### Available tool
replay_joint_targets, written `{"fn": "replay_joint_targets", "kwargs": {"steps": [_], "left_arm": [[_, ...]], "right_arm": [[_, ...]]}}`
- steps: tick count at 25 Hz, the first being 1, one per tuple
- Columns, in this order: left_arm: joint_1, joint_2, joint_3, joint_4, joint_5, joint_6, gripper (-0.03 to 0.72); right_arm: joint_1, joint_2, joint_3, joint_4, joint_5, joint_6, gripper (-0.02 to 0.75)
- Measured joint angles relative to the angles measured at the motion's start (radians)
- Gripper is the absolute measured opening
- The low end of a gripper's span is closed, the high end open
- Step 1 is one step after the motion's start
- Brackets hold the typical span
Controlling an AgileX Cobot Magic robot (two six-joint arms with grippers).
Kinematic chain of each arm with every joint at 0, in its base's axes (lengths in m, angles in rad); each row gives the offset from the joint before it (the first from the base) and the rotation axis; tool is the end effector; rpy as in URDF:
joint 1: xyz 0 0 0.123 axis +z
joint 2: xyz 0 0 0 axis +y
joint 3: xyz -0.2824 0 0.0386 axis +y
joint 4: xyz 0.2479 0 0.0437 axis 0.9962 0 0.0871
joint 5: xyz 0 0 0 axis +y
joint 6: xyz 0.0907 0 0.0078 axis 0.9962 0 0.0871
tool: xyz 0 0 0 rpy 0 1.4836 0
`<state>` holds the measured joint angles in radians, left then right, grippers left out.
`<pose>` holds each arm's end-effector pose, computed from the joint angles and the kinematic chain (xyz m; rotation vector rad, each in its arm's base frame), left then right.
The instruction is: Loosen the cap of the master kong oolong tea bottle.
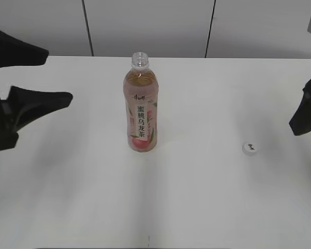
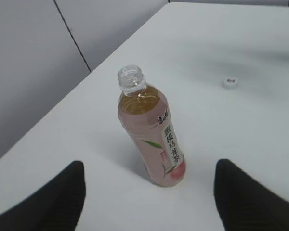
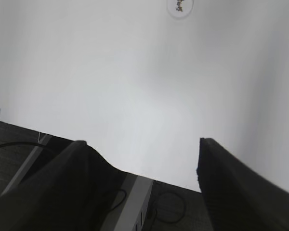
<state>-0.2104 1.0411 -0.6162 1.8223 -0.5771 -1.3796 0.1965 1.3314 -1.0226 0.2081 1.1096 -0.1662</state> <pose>0.1880 -0.0892 0.2869 0.9952 1.7471 -0.3976 0.2339 0.0638 0.2860 -0.4211 2.8608 0.2917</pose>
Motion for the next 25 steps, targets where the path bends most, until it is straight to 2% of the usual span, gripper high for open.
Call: {"fn": "replay_joint_targets", "kwargs": {"steps": [4, 7, 10, 13, 16, 17, 19, 22, 24, 25], "left_arm": [[-0.102, 0.054, 0.0, 0.0, 0.166, 0.183, 0.496], [-0.153, 0.089, 0.001, -0.003, 0.344, 0.241, 0.484], [-0.161, 0.093, 0.001, -0.127, 0.511, 0.253, 0.482], [-0.16, 0.079, 0.001, -0.39, 0.713, 0.263, 0.48], [-0.157, 0.047, 0.001, -0.662, 0.806, 0.373, 0.48], [-0.157, 0.031, 0.001, -0.77, 0.817, 0.449, 0.48], [-0.157, -0.003, 0.001, -1.067, 0.831, 0.632, 0.48], [-0.157, -0.065, 0.001, -1.462, 0.888, 0.987, 0.48], [-0.157, -0.12, 0.001, -1.671, 0.964, 1.177, 0.48], [-0.157, -0.146, 0.001, -1.739, 1.013, 1.26, 0.48]], "right_arm": [[0.0, 0.012, 0.001, 0.002, -0.025, -0.003, 0.533], [0.0, 0.023, 0.002, 0.0, -0.03, -0.007, 0.533], [0.0, 0.024, 0.002, -0.002, -0.043, -0.009, 0.533], [0.0, 0.024, 0.002, -0.007, -0.044, -0.01, 0.533], [0.0, 0.025, 0.002, -0.008, -0.046, -0.011, 0.533], [0.0, 0.025, 0.002, -0.008, -0.046, -0.011, 0.533], [0.0, 0.026, 0.002, -0.008, -0.043, -0.017, 0.533], [0.0, 0.026, 0.002, -0.008, -0.026, -0.026, 0.533], [0.0, 0.017, 0.002, -0.009, -0.013, -0.027, 0.533], [0.0, 0.005, 0.002, -0.009, -0.007, -0.027, 0.533]]}}
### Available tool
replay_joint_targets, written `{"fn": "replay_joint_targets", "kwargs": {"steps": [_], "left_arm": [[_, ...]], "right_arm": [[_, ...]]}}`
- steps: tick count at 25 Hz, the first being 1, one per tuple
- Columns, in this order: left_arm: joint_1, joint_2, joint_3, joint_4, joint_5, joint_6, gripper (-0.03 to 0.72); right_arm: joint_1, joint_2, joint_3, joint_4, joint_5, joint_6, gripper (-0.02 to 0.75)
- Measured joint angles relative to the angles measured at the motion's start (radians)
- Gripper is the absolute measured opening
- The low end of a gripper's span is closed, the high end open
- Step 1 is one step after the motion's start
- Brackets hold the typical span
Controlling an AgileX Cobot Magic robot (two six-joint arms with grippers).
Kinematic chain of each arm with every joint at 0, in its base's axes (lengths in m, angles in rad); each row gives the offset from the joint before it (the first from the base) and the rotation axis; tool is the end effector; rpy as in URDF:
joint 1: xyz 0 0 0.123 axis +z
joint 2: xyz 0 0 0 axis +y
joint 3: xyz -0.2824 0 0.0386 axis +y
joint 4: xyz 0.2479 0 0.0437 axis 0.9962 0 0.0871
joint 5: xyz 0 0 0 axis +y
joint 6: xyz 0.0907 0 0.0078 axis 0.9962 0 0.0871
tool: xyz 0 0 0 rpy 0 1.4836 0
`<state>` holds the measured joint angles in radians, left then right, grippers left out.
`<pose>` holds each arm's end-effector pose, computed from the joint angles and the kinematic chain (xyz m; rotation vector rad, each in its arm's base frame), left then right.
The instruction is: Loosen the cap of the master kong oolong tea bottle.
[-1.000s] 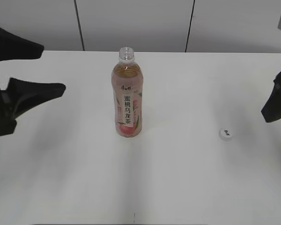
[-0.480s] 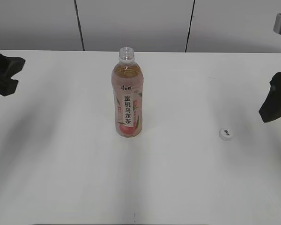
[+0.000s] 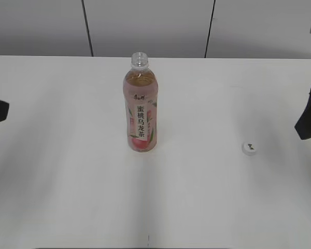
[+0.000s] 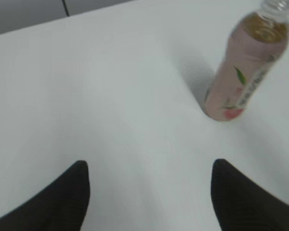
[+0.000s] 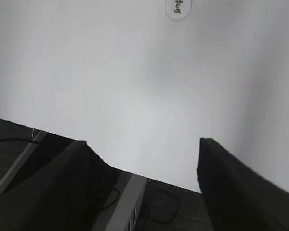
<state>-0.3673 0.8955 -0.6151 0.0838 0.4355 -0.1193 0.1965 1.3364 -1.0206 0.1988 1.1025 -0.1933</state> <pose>0.1668 -0.0607 0.2874 0.3359 2.1785 -0.1911 0.2352 0.0632 0.2843 -0.4623 2.8533 0.2733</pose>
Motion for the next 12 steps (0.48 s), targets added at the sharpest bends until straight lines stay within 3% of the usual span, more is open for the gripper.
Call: {"fn": "replay_joint_targets", "kwargs": {"steps": [4, 12], "left_arm": [[0.0, -0.174, 0.0, -0.148, 0.179, 0.141, 0.48], [0.0, -0.473, 0.004, -0.147, 0.432, 0.161, 0.48]], "right_arm": [[0.0, -0.061, 0.012, 0.0, 0.045, 0.0, 0.533], [0.0, -0.303, 0.218, -0.049, 0.071, 0.022, 0.532]]}}
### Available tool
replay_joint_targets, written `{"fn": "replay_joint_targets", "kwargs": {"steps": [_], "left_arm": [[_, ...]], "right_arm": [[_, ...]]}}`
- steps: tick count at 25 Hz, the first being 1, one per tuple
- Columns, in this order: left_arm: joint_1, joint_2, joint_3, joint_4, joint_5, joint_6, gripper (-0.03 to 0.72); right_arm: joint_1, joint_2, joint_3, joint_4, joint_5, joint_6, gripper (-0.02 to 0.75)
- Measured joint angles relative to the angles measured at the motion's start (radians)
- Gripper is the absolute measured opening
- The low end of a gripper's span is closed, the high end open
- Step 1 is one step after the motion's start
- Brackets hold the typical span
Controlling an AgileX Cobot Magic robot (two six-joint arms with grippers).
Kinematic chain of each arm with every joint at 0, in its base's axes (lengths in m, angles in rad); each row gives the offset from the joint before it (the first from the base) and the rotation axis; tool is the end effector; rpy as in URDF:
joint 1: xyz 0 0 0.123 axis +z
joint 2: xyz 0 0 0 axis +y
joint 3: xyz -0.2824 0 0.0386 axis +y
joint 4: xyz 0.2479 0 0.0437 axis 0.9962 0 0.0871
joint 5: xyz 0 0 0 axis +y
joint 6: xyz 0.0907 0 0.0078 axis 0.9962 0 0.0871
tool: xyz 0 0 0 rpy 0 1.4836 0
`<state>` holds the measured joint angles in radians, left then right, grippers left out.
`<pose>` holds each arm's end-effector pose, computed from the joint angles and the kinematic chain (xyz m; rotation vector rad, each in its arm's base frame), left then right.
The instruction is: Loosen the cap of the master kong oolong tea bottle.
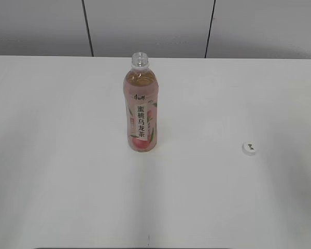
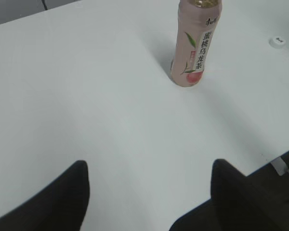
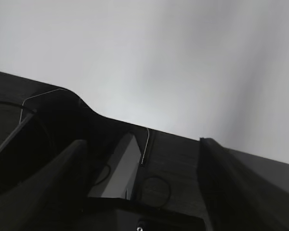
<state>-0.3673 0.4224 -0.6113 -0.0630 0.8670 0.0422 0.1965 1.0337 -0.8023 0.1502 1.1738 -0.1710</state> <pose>0.0628 -0.0289 0.3128 0.4254 2.1296 -0.2622 0.1572 0.0441 0.2838 -0.4693 2.8449 0.2153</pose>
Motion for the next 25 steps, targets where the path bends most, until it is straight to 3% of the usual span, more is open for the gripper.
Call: {"fn": "replay_joint_targets", "kwargs": {"steps": [10, 16, 25], "left_arm": [[0.0, -0.181, 0.042, 0.021, 0.149, 0.021, 0.466], [0.0, -0.247, 0.047, 0.026, 0.155, 0.026, 0.449], [0.0, -0.348, 0.047, 0.035, 0.158, 0.03, 0.433]], "right_arm": [[0.0, -0.541, 0.132, -0.161, -0.076, 0.001, 0.489], [0.0, -0.8, 0.273, -0.173, -0.098, 0.001, 0.486], [0.0, -1.01, 0.289, -0.168, -0.08, 0.076, 0.484]]}}
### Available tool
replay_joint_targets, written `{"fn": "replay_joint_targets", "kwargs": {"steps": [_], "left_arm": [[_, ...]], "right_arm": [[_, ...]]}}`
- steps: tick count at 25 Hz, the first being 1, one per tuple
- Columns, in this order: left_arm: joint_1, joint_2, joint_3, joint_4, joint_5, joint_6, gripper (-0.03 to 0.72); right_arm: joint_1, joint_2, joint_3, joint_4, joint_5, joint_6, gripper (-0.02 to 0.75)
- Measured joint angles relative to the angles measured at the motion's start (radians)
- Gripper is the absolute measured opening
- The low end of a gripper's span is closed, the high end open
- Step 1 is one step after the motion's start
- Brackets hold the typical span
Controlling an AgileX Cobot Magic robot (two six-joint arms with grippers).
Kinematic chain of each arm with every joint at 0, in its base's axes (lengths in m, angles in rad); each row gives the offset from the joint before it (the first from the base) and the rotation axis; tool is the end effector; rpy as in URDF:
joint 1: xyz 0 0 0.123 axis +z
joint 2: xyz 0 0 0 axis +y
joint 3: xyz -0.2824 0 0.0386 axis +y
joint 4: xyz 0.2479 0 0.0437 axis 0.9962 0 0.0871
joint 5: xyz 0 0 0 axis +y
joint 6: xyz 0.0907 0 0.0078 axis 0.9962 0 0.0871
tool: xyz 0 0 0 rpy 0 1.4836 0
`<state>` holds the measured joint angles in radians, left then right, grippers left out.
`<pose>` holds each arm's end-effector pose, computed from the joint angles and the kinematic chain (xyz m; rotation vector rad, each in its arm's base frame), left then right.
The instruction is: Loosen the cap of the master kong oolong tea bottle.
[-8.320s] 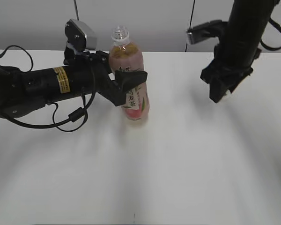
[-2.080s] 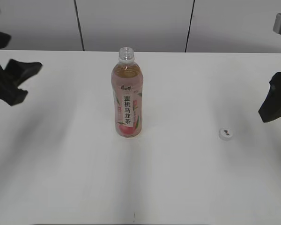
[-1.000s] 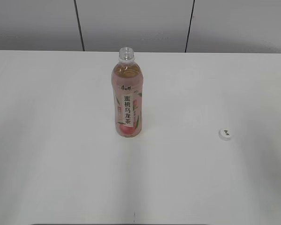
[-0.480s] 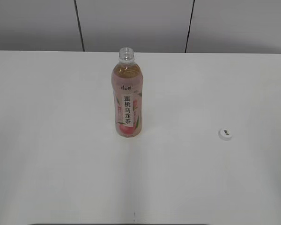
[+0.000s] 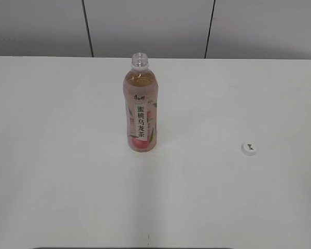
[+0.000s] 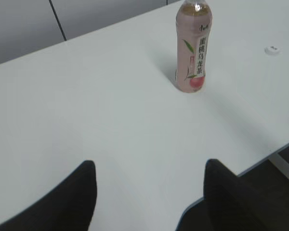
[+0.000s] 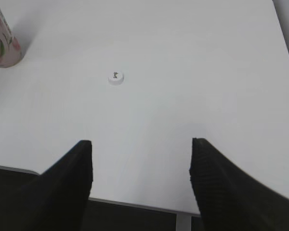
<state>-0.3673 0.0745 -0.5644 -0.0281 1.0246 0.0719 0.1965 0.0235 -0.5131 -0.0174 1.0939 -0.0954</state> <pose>0.0006 -0.0026 0.2982 0.4416 1.9762 -0.2208 -0.0038 -0.0022 0.2783 -0.3026 2.0660 0.0404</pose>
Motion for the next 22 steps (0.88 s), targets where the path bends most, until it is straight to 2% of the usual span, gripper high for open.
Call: {"fn": "replay_joint_targets", "kwargs": {"steps": [4, 22], "left_arm": [[0.0, -0.079, 0.001, 0.004, 0.001, 0.0, 0.433], [0.001, -0.081, 0.002, 0.007, 0.001, 0.0, 0.417]], "right_arm": [[0.0, -0.028, 0.0, 0.0, 0.002, 0.007, 0.484], [0.0, -0.028, 0.0, -0.002, 0.003, 0.026, 0.484]]}}
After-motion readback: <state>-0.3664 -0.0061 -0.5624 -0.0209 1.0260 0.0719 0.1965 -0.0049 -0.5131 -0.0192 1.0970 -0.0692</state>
